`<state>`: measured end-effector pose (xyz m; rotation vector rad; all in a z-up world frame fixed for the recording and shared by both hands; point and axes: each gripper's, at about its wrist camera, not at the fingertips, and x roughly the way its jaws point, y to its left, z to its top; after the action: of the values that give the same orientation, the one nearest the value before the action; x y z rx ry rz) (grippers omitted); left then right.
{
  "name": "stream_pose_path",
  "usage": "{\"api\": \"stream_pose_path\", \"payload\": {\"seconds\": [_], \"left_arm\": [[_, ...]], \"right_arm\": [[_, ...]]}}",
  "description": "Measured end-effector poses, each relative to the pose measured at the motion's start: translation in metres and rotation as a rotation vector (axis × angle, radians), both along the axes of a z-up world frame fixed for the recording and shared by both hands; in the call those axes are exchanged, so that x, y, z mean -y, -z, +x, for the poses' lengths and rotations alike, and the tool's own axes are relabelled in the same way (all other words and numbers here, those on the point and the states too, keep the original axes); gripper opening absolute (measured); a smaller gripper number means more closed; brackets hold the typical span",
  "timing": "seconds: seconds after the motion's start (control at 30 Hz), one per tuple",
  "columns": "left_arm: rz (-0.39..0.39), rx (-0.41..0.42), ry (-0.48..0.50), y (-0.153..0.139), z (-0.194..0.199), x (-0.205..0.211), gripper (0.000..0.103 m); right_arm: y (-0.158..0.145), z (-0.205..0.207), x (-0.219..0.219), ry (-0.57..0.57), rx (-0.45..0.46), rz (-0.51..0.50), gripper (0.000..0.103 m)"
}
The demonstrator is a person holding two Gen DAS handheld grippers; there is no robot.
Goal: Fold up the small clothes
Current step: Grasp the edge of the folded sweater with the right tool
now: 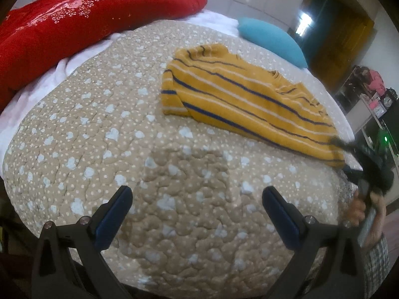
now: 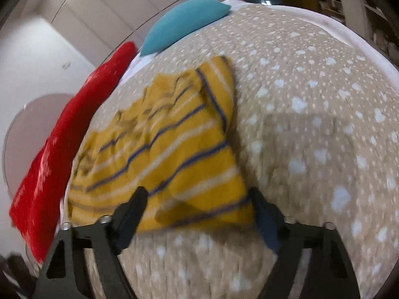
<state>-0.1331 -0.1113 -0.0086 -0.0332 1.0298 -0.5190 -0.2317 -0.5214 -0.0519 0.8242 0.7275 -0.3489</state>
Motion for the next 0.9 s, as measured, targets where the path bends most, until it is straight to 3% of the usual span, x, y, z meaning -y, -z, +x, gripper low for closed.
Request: {"api": "stream_pose_path", "payload": {"seconds": [0.03, 0.13, 0.17, 0.2, 0.27, 0.4, 0.53, 0.63, 0.73, 0.9], "left_arm": [[0.004, -0.006, -0.002, 0.000, 0.000, -0.001, 0.103], [0.005, -0.027, -0.008, 0.002, 0.001, -0.002, 0.103], [0.001, -0.029, -0.009, 0.002, 0.004, -0.004, 0.103], [-0.004, -0.026, -0.016, 0.001, 0.006, -0.007, 0.103], [-0.015, -0.023, -0.035, 0.001, 0.010, -0.012, 0.103], [-0.066, 0.003, -0.083, -0.009, 0.021, -0.038, 0.103], [-0.103, 0.038, -0.140, -0.016, 0.029, -0.070, 0.103], [-0.121, 0.041, -0.187, -0.012, 0.033, -0.095, 0.103], [-0.128, 0.027, -0.228, -0.003, 0.038, -0.117, 0.103], [-0.132, -0.012, -0.301, 0.012, 0.044, -0.146, 0.103]], "right_arm": [[0.003, 0.005, 0.008, 0.023, 0.012, 0.020, 0.078], [0.010, 0.019, 0.023, 0.071, 0.036, 0.059, 0.055], [0.010, 0.022, 0.027, 0.062, 0.046, 0.084, 0.031], [0.010, 0.026, 0.030, 0.044, 0.059, 0.130, 0.024], [-0.003, 0.032, 0.031, 0.041, 0.052, 0.119, 0.019], [-0.057, 0.057, 0.007, 0.005, 0.022, -0.036, 0.015], [-0.115, 0.113, -0.053, -0.103, 0.037, -0.185, 0.013], [-0.130, 0.158, -0.110, -0.214, 0.026, -0.270, 0.013], [-0.116, 0.207, -0.180, -0.361, -0.021, -0.338, 0.012], [-0.052, 0.249, -0.276, -0.551, -0.186, -0.509, 0.013]]}}
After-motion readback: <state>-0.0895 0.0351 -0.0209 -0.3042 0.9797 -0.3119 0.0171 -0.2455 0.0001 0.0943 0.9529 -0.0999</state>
